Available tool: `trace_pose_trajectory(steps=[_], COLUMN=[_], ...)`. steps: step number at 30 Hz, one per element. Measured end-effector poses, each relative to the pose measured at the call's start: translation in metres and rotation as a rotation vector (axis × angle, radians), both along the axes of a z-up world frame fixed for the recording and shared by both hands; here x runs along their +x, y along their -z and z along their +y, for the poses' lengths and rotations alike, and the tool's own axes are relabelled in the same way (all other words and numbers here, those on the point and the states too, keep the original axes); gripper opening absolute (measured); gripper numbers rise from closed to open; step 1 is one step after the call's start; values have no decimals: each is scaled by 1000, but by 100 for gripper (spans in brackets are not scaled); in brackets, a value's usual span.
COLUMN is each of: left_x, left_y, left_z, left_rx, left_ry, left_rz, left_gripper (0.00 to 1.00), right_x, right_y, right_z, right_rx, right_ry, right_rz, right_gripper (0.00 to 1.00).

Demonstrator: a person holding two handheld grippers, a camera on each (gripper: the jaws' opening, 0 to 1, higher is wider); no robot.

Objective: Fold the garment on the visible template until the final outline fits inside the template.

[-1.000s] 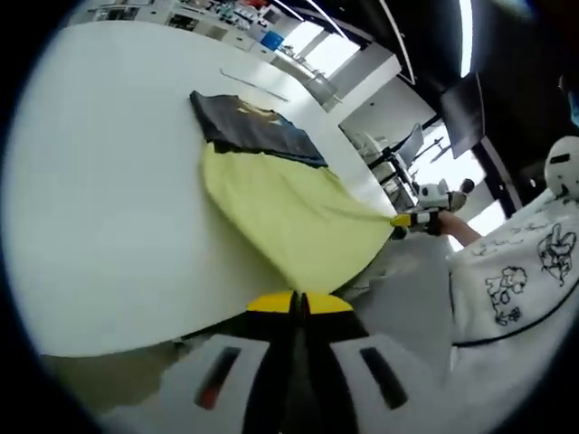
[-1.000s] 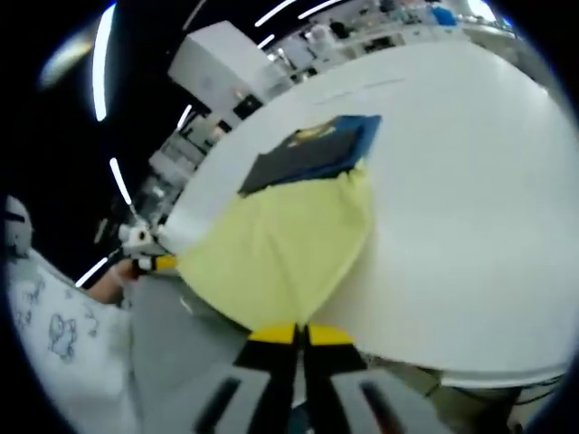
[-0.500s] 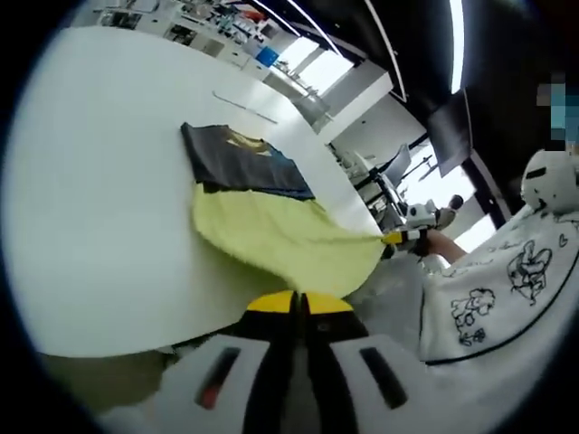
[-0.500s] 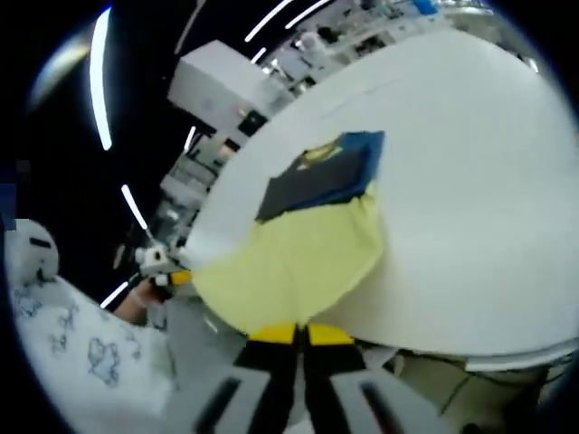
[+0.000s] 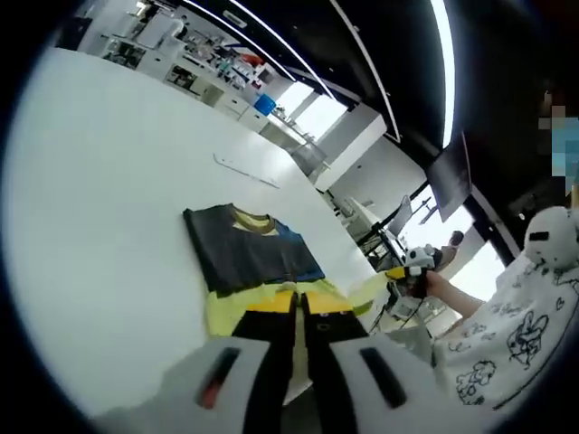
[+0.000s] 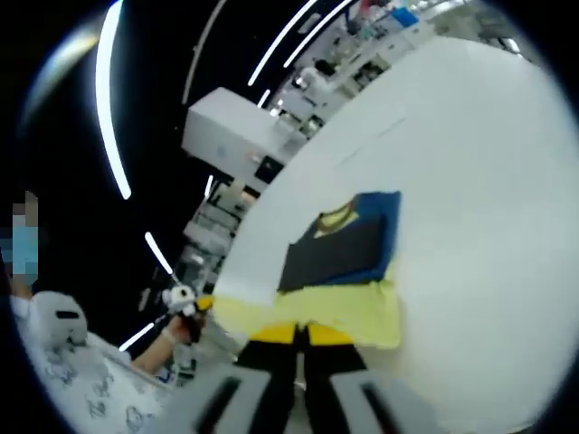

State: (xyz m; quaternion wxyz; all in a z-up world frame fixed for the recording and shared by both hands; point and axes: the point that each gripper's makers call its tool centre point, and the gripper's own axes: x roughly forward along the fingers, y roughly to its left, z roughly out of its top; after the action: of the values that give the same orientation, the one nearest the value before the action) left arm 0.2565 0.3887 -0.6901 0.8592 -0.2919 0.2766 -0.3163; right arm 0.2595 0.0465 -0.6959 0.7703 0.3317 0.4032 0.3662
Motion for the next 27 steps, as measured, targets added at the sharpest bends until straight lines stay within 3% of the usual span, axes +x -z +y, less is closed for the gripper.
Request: trace_pose_trajectory(steps=[8,15,27], left_x=[55,86,126], left_y=[0,7,25], left_z=[-2,5,10], left_rx=[7,11,13], left_ry=[-15,-56,-134], left_rz=[-42,-47,-24], left_gripper=[0,0,0], right_x=[53,101,161], right_y=[-2,5,20], right_z=[-1,-10,-7], right_rx=[-14,-23,-52], right_ry=[54,70,90], right_rz=[-51,-86,-113], right_gripper=[0,0,0])
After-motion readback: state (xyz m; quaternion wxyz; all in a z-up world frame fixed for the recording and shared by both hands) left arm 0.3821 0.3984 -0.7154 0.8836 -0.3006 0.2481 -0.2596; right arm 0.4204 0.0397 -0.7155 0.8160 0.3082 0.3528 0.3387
